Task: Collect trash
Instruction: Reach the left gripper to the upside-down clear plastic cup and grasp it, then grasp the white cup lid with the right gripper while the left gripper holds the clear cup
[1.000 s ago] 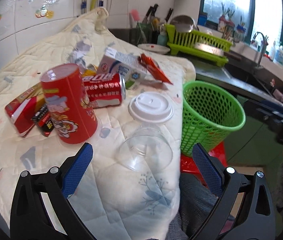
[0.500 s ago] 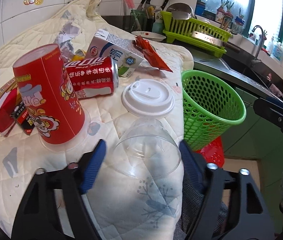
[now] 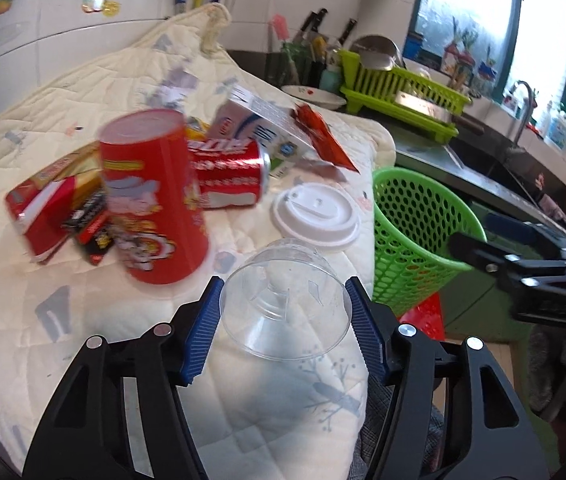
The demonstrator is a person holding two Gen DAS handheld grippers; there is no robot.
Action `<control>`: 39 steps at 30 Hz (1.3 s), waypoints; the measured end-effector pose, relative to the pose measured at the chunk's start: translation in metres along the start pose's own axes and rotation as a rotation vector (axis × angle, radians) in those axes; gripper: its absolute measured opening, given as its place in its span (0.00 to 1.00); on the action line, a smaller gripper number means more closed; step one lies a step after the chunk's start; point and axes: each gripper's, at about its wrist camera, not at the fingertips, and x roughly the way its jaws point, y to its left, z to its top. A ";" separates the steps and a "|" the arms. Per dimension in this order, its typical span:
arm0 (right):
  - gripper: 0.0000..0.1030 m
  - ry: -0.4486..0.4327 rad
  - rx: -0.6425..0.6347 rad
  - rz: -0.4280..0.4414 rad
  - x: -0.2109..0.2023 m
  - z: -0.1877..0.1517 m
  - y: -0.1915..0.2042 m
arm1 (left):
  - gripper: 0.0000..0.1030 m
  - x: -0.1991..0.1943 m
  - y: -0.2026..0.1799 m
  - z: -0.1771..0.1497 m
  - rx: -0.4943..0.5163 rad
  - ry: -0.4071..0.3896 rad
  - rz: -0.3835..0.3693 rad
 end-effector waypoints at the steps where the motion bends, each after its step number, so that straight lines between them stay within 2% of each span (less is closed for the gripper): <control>1: 0.93 0.010 -0.015 0.017 0.007 0.003 0.003 | 0.59 -0.003 0.001 0.000 -0.005 -0.005 0.003; 10: 0.93 0.069 -0.147 0.115 0.062 0.025 0.029 | 0.59 -0.030 0.017 0.004 -0.047 -0.050 0.035; 17: 0.93 0.130 -0.189 0.158 0.103 0.037 0.039 | 0.59 -0.036 0.020 0.004 -0.062 -0.058 0.053; 25: 0.92 0.176 -0.221 0.148 0.134 0.044 0.042 | 0.59 -0.035 0.024 0.004 -0.080 -0.055 0.061; 27: 0.90 0.187 -0.219 0.143 0.139 0.042 0.041 | 0.59 -0.035 0.025 0.004 -0.082 -0.055 0.062; 29: 0.81 0.208 -0.201 0.172 0.143 0.040 0.040 | 0.59 -0.035 0.025 0.004 -0.083 -0.057 0.061; 39: 0.81 0.150 -0.139 0.189 0.121 0.042 0.032 | 0.59 -0.038 0.018 0.010 -0.062 -0.068 0.044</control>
